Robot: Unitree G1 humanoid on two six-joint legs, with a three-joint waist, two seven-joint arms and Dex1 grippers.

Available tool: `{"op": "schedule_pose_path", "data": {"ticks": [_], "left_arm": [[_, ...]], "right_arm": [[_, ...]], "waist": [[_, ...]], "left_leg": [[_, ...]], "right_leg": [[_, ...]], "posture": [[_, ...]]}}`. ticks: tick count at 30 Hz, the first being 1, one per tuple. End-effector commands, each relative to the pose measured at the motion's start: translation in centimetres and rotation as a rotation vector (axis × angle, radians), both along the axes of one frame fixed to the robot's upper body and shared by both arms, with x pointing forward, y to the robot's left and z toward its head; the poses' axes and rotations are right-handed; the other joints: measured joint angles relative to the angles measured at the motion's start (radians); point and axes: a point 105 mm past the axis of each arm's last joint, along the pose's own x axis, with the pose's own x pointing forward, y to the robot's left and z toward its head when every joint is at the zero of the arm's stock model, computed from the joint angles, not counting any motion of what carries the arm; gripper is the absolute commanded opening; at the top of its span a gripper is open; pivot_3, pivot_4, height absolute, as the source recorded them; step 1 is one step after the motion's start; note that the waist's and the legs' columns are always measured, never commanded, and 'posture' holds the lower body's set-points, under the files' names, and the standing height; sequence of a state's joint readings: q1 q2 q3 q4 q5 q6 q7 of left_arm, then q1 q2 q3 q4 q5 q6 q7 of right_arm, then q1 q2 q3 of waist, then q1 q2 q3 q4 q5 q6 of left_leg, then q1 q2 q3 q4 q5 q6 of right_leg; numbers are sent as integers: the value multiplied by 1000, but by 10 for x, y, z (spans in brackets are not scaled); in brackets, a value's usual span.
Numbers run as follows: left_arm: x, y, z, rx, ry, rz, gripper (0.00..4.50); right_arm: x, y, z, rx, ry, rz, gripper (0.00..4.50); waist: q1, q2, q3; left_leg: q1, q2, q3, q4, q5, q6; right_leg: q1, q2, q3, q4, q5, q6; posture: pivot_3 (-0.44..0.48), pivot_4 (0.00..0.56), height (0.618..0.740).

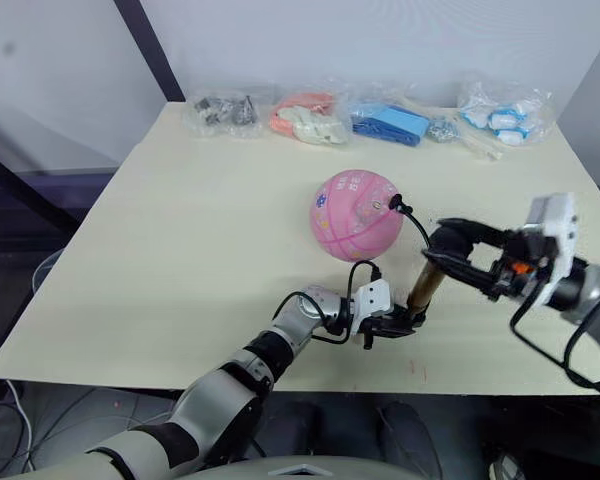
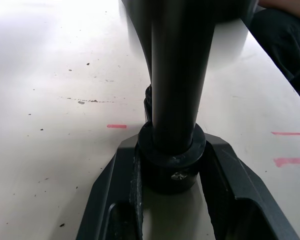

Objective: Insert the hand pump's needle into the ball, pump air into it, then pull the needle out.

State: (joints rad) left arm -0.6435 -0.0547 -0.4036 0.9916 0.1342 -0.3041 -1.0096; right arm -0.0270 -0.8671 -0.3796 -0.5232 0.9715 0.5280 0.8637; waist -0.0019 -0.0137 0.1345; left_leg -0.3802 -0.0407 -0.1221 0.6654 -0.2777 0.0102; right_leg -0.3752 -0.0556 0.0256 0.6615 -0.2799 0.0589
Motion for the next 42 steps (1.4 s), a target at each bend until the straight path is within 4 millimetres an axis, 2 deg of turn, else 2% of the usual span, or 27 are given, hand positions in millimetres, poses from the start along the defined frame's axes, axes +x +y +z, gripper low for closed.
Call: {"op": "schedule_pose_path", "data": {"ticks": [1,5,8,10,12,15,19,24,27,32,37,42], "left_arm": [[-11,15,-30,112,75,3,1083],[-11,15,-30,113,76,1,1083],[-11,15,-30,112,76,1,1083],[-12,14,-30,111,76,1,1083],[-12,14,-30,110,75,-1,1083],[-12,13,-29,110,74,-3,1083],[-12,13,-29,108,73,-2,1083],[-11,13,-28,109,71,-1,1083],[-11,14,-29,110,70,0,1083],[-10,14,-28,109,71,4,1083],[-13,13,-30,106,84,-3,1083],[-12,14,-30,109,85,1,1083]], "right_arm": [[-11,-3,40,13,-105,24,2118],[-13,-5,58,16,-135,18,2118],[-12,-6,61,23,-131,10,2118],[-10,-7,55,20,-108,1,2118],[-10,-5,42,8,-68,6,2118],[-7,0,2,-69,37,-2,2118],[-5,6,-35,-75,98,-17,2118],[-3,15,-66,-59,139,-18,2118],[-3,15,-99,-84,188,-38,2118],[-4,18,-126,-99,221,-40,2118],[-5,23,-131,-79,212,-38,2118],[0,13,-89,-46,118,-52,2118]], "waist": [[1,0,0],[2,0,1],[4,0,1],[5,-1,1],[5,0,1],[7,-1,1],[7,-4,-1],[6,-5,-3],[6,-8,-4],[1,-9,-7],[-3,-10,-12],[-5,-9,-12]], "left_leg": [[0,0,0,0,0,0],[0,0,0,0,0,0],[0,0,0,0,0,0],[0,0,1,0,0,0],[0,0,1,0,0,0],[0,0,1,0,0,0],[1,0,1,0,0,0],[2,0,1,0,0,0],[2,0,1,0,0,0],[3,0,0,0,0,0],[4,0,0,-1,0,0],[4,0,0,-1,0,0]], "right_leg": [[0,0,0,0,0,0],[0,0,0,0,0,0],[0,0,0,0,0,0],[-1,0,0,0,0,0],[-1,0,0,0,0,0],[0,0,0,0,0,0],[0,0,0,0,0,0],[1,1,0,0,0,0],[1,1,0,0,0,0],[2,1,0,0,0,0],[2,1,0,0,0,0],[2,1,0,0,0,0]], "posture": [[0,150,740],[0,150,740],[0,150,740],[0,150,740],[0,150,740],[0,150,740],[0,150,740],[0,150,740],[0,150,740],[0,150,740],[0,150,740],[0,150,740]]}}
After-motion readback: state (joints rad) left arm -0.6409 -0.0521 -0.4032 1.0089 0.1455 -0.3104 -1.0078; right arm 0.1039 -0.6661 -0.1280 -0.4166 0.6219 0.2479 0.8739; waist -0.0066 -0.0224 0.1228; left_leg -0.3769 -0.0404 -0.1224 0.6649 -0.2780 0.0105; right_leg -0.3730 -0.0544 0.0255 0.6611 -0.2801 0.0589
